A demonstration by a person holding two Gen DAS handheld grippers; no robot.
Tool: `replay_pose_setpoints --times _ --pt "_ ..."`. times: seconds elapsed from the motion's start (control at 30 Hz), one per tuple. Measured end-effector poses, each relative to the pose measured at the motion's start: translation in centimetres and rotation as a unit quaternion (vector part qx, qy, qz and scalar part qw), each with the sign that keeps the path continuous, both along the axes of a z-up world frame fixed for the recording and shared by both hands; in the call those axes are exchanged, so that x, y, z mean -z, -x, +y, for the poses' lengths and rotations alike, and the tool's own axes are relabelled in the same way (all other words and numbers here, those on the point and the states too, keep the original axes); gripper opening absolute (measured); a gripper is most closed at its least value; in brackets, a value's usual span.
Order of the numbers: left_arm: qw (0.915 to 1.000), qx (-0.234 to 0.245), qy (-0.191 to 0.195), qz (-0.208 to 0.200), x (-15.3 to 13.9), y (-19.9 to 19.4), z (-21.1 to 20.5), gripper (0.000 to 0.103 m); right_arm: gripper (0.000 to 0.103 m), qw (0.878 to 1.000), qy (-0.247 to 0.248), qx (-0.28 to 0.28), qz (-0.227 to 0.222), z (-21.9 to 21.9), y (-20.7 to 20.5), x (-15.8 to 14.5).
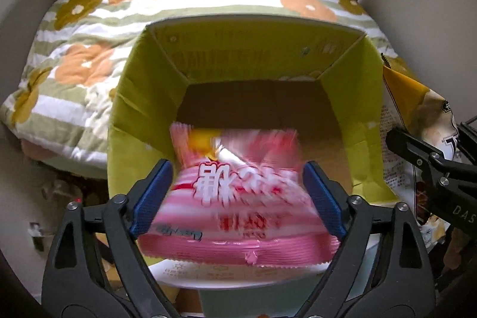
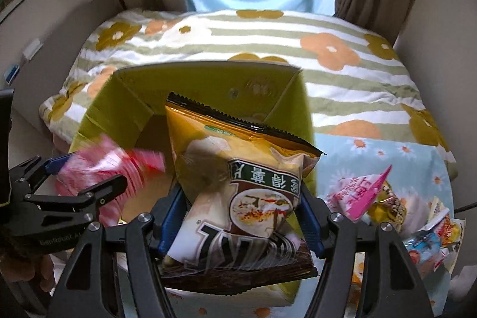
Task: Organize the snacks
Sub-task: 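Carry both bags over the yellow box and open both tools to drop them in, then move both tools back from the box toward the snack pile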
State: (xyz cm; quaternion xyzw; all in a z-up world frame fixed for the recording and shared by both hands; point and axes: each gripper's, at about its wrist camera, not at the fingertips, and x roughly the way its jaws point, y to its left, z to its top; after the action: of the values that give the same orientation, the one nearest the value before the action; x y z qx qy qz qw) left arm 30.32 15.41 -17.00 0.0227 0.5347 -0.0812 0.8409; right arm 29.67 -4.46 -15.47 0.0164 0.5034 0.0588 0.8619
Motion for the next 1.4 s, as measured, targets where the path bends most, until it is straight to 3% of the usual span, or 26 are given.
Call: replay_pose_setpoints --times 0.03,0.23,0.5,0.57,0.63,0.67,1.03,1.4 --pt "1.0000 -0.007 -0.005 -0.001 0.1 0.1 0.2 0.103 0.063 1.000 -0.003 -0.002 0.003 0.0 -0.2 0.3" --pt "0.9997 -0.022 -0.002 0.003 0.4 1.5 1.4 0.103 0.064 1.000 0.006 -0.010 0.001 0.7 -0.6 0.9" --pt "0.9993 -0.032 -0.002 -0.017 -1.7 3.4 2.8 0.103 0.064 0.999 -0.006 -0.024 0.028 1.9 -0.7 1.8" --pt "0.9991 -0.038 -0.004 -0.019 -2.0 3.8 3.3 0.103 0.069 0.999 -0.012 -0.020 0.038 1.9 -0.7 2.1" --pt "0.9989 -0.041 -0.002 -0.021 -2.3 4.1 3.7 0.103 0.097 0.999 -0.028 -0.017 0.041 1.8 -0.7 2.3" --pt "0.9988 -0.043 -0.002 -0.023 -2.5 4.2 3.8 0.103 0.101 0.998 -0.035 -0.018 0.040 1.7 -0.5 2.3" --pt "0.9984 -0.039 0.009 -0.040 -3.6 5.9 3.7 0.103 0.102 0.999 -0.046 0.004 0.027 1.6 2.1 1.1" --pt "0.9968 0.004 0.024 -0.076 -5.8 7.8 2.0 0.103 0.102 0.999 -0.036 0.022 -0.010 1.1 5.2 -1.9"
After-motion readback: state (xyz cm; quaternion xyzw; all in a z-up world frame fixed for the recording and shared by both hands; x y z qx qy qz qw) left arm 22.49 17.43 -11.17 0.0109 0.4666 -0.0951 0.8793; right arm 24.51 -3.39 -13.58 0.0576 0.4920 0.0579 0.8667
